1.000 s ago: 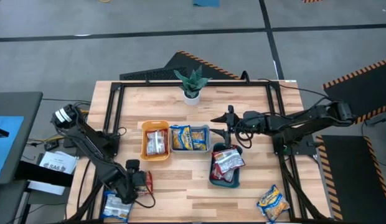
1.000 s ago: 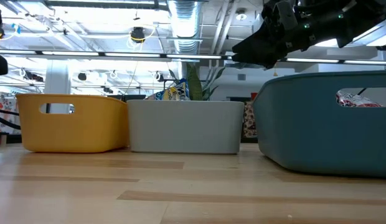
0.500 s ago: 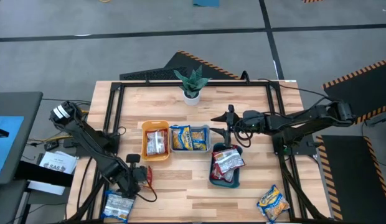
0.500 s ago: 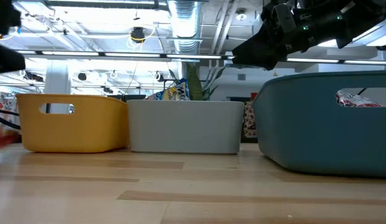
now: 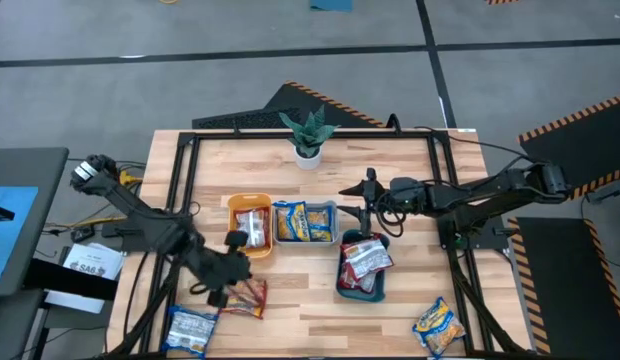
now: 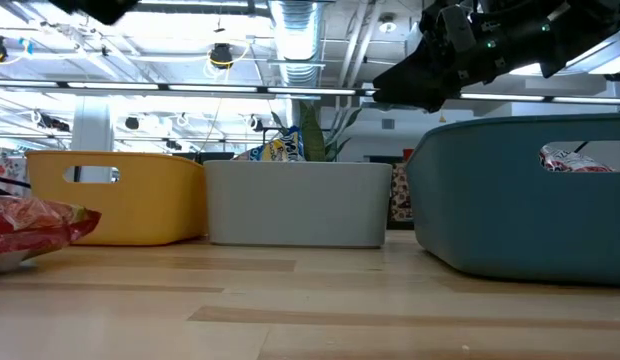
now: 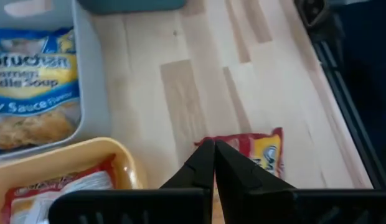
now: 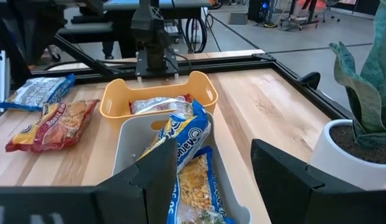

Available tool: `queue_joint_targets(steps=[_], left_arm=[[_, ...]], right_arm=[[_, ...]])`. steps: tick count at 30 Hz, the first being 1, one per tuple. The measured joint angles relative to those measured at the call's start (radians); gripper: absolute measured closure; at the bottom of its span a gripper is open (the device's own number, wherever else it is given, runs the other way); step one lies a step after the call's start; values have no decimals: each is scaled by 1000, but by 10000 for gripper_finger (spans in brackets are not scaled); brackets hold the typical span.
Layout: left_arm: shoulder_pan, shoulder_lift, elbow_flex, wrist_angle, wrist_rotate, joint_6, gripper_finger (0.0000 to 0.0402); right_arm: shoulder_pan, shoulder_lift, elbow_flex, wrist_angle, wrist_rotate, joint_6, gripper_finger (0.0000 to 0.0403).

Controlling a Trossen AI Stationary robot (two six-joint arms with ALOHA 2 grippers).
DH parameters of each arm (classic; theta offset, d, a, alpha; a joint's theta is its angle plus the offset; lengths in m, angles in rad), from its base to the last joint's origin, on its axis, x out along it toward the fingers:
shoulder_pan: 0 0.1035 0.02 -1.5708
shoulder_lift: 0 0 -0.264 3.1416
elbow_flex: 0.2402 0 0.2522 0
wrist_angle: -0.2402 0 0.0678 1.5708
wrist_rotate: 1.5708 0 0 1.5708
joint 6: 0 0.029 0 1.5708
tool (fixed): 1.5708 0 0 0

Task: Sort Maruchan noodles
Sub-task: Put the red noodle pack into the blue bin

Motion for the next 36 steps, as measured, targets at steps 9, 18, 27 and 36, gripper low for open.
queue_joint_targets(steps=[9, 18, 27, 36], left_arm=[[27, 71, -39, 0, 74, -187, 373], [-70, 225, -39, 37, 78, -258, 246], [-82, 355, -39, 83, 121, -237, 152], [-80, 467, -30, 64, 107, -184, 147]], right_arm=[[0, 0, 0, -28, 0, 0, 177], [0, 0, 0, -33, 0, 0, 177], [0, 0, 0, -37, 0, 2, 177], [0, 0, 0, -41, 0, 2, 177]])
